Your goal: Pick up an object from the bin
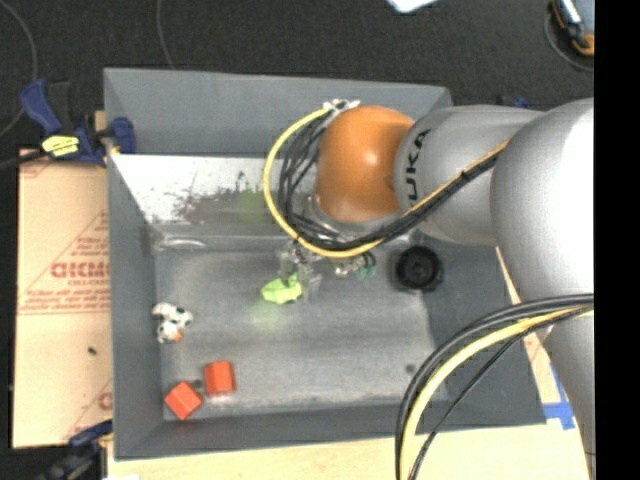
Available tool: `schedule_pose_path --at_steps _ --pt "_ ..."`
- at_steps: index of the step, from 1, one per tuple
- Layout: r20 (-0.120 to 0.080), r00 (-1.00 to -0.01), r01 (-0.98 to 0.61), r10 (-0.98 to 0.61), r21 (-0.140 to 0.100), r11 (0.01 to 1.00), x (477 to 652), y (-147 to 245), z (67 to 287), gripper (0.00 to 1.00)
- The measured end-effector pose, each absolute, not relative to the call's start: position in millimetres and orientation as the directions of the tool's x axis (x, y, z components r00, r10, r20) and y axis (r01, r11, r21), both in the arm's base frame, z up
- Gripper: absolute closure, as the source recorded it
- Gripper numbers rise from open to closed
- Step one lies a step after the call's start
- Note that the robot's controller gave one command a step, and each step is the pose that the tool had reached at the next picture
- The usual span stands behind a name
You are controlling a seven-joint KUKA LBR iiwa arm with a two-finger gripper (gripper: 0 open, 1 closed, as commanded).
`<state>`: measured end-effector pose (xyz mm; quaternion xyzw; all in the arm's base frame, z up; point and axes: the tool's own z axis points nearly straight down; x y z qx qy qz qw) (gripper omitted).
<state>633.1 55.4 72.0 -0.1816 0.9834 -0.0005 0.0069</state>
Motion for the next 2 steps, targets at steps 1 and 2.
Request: schedule_pose_path --at_steps 1,2 --pt "-0.019 -0.937 -0.348 -0.349 -0.006 0.937 639.6 45 111 1.00" --pt "-0.021 -0.937 -0.349 -0.348 -0.003 0.937 651.4 59 106 1.00"
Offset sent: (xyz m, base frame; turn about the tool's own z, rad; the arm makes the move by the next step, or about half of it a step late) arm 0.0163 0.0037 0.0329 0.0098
